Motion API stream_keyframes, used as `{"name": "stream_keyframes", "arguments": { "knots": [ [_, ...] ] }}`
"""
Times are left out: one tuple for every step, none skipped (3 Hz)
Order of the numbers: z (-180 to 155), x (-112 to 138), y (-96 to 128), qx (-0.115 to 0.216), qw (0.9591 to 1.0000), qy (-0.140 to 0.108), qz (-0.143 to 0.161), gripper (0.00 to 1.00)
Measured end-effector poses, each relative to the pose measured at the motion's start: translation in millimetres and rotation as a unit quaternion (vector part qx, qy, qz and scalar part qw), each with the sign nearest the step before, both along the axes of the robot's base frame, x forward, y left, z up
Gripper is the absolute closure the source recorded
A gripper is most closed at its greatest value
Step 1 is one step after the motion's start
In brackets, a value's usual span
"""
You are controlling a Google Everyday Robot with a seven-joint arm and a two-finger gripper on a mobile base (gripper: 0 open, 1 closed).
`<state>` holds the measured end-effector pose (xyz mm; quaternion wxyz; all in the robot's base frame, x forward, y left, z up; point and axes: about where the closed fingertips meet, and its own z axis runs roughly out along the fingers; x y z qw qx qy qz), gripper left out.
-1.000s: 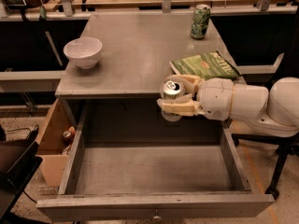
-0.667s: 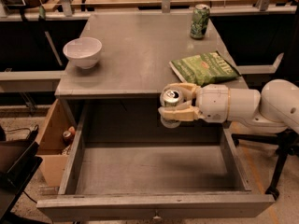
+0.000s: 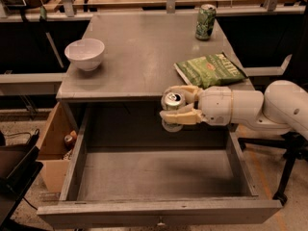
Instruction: Place 7up can into top drawer
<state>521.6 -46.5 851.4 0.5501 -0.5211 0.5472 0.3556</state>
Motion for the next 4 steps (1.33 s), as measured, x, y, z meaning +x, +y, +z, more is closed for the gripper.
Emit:
{"name": "stream_keyframes", "arguments": {
  "knots": [
    [-32, -7, 20, 0.015, 0.9994, 0.031, 0.005, 1.0],
    [-76, -17, 71, 0.035, 0.9962, 0.068, 0.04, 1.0],
    [-102, -23, 110, 0.036, 0.9937, 0.086, 0.063, 1.0],
    [-128, -24, 131, 0.037, 0.9937, 0.082, 0.067, 1.0]
  ]
}}
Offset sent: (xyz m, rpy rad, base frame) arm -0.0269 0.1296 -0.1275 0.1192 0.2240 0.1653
